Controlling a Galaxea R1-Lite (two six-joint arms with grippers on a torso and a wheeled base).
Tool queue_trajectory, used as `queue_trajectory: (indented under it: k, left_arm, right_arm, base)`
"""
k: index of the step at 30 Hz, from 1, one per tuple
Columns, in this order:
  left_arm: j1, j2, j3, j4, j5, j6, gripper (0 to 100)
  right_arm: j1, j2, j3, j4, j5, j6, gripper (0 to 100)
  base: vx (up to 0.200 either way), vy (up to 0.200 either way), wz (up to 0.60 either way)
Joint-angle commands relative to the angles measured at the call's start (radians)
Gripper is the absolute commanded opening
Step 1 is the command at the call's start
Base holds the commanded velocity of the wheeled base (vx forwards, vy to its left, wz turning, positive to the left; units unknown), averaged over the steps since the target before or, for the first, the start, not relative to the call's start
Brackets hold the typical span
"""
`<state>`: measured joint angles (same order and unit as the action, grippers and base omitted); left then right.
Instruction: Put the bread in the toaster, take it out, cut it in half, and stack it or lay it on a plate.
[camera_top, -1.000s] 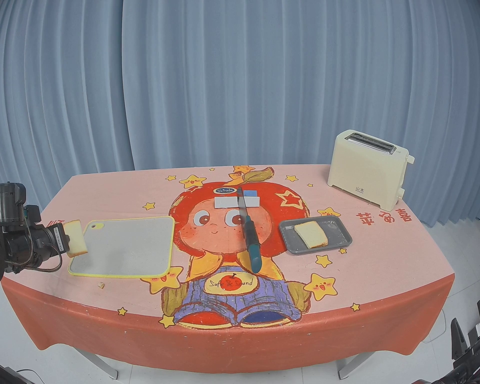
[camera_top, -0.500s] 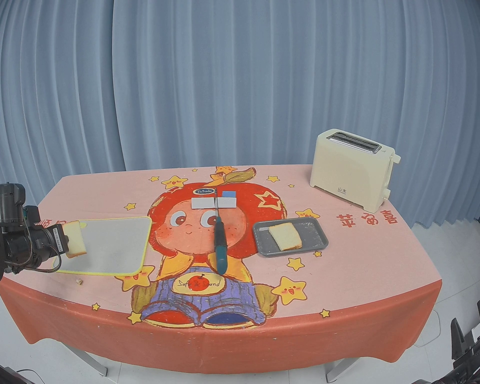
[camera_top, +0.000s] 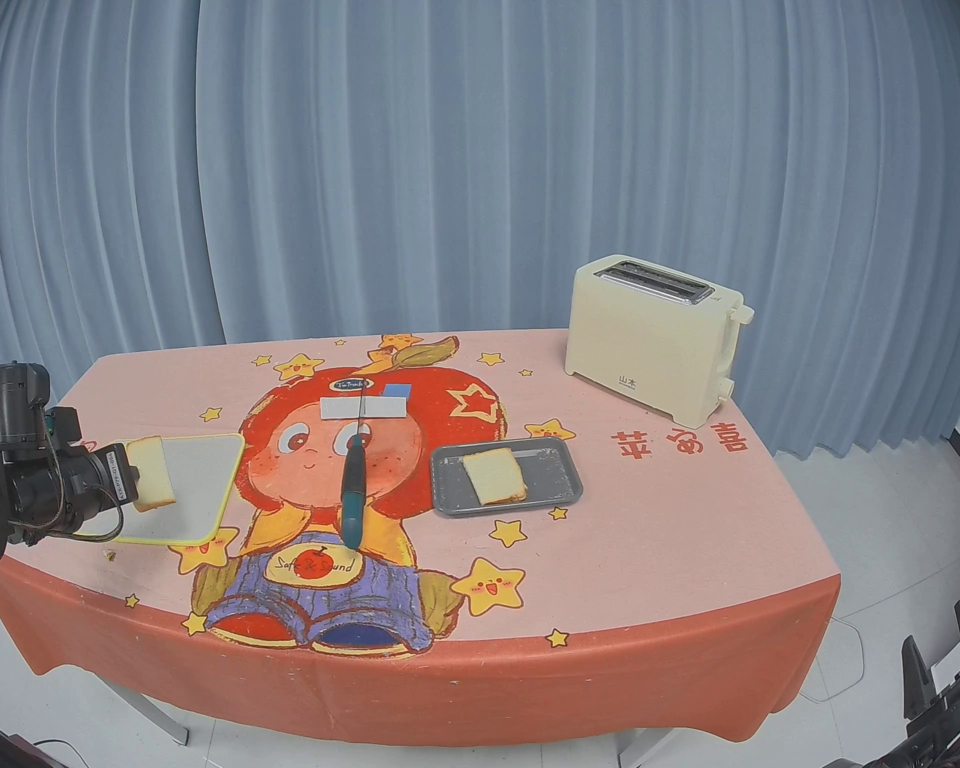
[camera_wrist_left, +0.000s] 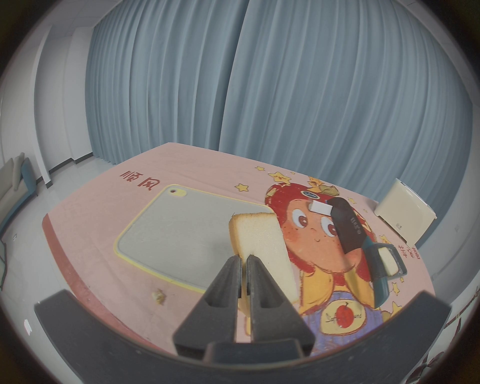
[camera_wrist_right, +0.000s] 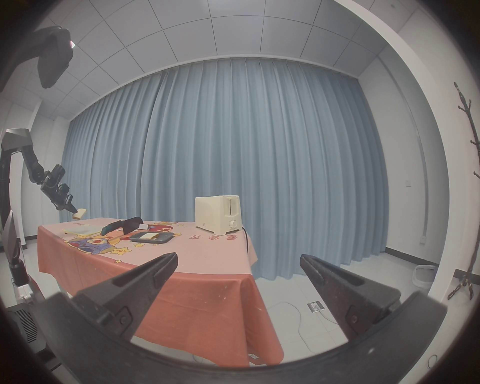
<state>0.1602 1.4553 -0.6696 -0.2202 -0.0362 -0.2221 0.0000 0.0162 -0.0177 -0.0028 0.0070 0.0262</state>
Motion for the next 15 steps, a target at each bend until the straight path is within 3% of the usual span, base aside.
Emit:
queue_trajectory:
  k: [1,6,15]
  left_arm:
    - [-0.005,-0.021,-0.002,0.001,-0.004,-0.002,0]
    - [-0.008,-0.041,-0.004,0.001,-0.079,-0.005,0]
    - [-0.059,-0.079,-0.001,0.004,-0.085,-0.011,0]
  right_arm:
    - [0.0,-0.007,0.018,0.0,0.001,0.0,100]
    - [0.0,-0.007,0.018,0.0,0.001,0.0,100]
    - [0.0,-0.009,0.018,0.0,0.001,0.0,100]
  base:
    - [0.0,0.0,0.0]
    - [0.0,0.0,0.0]
    - [0.0,0.0,0.0]
